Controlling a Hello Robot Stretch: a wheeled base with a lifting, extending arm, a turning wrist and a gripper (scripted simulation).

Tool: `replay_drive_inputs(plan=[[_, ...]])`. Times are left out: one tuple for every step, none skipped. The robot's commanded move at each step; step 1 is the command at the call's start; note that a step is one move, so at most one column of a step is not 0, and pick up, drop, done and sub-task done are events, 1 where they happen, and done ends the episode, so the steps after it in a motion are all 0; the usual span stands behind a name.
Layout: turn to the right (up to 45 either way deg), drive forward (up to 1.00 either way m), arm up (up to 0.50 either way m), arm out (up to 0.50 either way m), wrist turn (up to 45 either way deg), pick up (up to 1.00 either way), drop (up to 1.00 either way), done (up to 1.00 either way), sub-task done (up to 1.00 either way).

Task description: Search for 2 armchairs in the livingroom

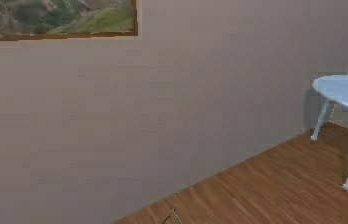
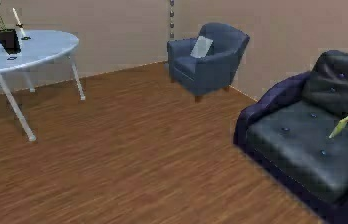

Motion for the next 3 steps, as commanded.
replay_drive_inputs(plan=[[45.0, 0.00, 0.00, 0.00, 0.0, 0.00, 0.00, 0.00, 0.00], [45.0, 0.00, 0.00, 0.00, 0.0, 0.00, 0.00, 0.00, 0.00], [45.0, 0.00, 0.00, 0.00, 0.0, 0.00, 0.00, 0.00, 0.00]])
